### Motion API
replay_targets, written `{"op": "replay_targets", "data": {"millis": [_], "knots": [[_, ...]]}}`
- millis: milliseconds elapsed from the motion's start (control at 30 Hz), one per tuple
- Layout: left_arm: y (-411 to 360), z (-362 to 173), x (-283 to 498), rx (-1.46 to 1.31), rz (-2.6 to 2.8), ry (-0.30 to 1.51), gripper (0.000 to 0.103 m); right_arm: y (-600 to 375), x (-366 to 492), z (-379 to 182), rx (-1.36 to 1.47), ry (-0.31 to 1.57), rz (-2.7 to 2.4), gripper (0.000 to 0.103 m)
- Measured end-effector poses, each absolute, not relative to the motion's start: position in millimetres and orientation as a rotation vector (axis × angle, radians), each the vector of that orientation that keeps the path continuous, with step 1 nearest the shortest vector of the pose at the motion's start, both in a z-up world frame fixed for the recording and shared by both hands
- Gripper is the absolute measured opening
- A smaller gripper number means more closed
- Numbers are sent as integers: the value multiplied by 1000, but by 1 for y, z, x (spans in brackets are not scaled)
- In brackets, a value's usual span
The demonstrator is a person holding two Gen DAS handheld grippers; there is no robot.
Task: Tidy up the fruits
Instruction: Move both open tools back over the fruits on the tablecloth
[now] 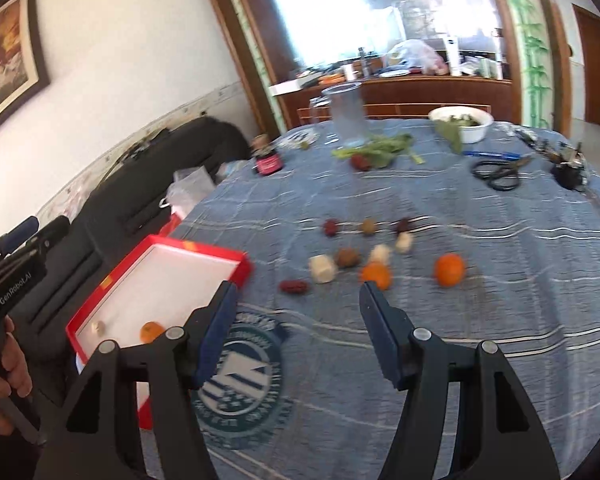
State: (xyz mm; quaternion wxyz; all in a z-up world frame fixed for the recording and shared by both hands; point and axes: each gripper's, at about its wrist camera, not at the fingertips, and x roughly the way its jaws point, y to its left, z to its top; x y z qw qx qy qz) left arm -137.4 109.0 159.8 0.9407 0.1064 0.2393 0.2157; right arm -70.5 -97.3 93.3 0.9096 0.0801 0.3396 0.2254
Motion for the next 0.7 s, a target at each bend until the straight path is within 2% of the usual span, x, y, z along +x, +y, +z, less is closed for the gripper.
{"op": "replay_targets", "data": {"millis": [67, 200, 467, 700], "knots": [[97, 160, -131, 230, 425, 489, 66, -114, -66, 95, 163, 693, 440, 65], [73, 149, -113, 235, 366, 515, 76, -143, -55, 93, 155, 686, 395, 67], [38, 71, -52, 272, 190, 782, 76, -189, 3, 41, 78, 867, 227, 69], [37, 51, -28, 221, 139, 874, 75, -168, 28, 22, 26, 930, 259, 69]]}}
